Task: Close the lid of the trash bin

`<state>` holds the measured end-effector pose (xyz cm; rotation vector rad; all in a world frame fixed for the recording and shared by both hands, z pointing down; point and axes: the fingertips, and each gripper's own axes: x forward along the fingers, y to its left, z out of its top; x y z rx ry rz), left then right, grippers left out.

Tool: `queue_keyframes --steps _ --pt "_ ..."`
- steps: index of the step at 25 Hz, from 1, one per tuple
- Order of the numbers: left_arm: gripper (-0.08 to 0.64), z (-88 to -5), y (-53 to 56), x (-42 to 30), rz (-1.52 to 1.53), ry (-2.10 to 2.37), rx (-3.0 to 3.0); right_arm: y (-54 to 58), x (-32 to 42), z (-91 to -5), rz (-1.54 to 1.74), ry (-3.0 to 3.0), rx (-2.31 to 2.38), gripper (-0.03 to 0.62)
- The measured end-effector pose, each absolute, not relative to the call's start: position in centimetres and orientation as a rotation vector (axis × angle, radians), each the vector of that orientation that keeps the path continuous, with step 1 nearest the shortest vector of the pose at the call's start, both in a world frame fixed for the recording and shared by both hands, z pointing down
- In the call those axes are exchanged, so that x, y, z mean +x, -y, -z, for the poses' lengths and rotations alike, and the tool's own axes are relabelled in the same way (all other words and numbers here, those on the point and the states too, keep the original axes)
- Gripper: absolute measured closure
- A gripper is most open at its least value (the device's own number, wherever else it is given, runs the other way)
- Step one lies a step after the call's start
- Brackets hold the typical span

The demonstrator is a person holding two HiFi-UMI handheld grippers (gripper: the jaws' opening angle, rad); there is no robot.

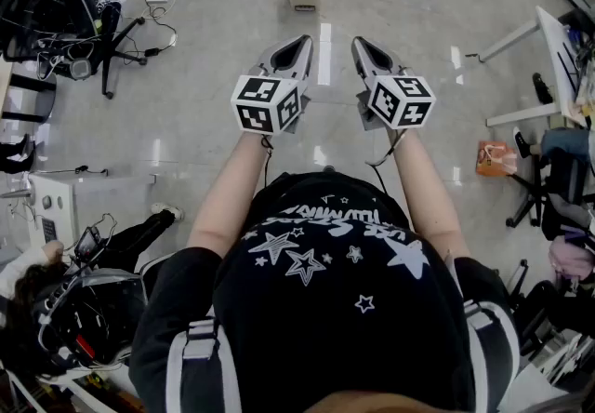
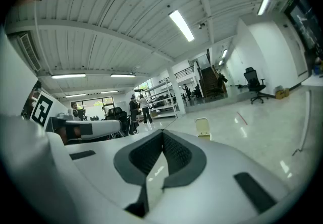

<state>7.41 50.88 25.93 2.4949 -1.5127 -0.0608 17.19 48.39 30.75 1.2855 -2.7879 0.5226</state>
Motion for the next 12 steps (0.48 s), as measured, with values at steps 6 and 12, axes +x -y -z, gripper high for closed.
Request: queue_keyframes --steps 6,12 --pt "0.549 -26.0 -49.7 10.4 0.052 1.523 2.492 -47.4 20.3 -31.2 -0.558 2.812 1.253 0.587" --pt "0.549 -26.2 -48.8 11.8 0.053 1.526 2.486 -46.9 21.2 -32.0 -0.572 2.809 1.224 0.586"
